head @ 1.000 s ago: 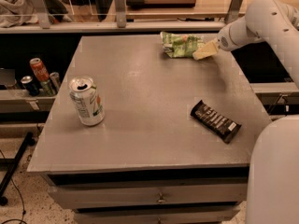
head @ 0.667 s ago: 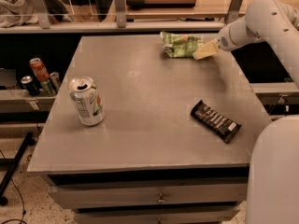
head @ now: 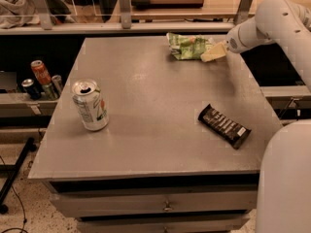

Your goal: Pick green jalapeno chip bag

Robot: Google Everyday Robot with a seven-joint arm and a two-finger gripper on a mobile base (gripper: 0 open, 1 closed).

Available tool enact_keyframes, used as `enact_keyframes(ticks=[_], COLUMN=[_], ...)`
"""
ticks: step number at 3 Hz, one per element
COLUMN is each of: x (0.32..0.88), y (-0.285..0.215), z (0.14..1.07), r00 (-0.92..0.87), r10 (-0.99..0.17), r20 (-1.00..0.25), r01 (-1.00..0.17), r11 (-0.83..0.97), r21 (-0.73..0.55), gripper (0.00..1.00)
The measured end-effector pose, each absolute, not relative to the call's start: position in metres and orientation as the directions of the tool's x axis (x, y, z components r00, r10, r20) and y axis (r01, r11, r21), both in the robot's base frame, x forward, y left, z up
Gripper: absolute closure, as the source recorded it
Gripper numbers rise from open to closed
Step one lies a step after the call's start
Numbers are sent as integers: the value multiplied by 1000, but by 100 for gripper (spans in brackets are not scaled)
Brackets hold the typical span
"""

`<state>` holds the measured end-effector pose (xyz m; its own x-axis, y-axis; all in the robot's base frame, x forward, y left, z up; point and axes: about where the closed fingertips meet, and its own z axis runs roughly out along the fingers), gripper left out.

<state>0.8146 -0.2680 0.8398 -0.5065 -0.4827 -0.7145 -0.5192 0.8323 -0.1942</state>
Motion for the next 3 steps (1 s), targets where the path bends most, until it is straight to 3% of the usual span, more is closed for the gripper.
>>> enact_keyframes(ticks=[1,3], x=[815,805], y=[-268,-249], z=[840,942], r00=[-506,-353], r10=[-483,-539], r20=[-715,-765], r01=[-519,-539], r11=[832,785], r21=[-194,-305], gripper=[0,0])
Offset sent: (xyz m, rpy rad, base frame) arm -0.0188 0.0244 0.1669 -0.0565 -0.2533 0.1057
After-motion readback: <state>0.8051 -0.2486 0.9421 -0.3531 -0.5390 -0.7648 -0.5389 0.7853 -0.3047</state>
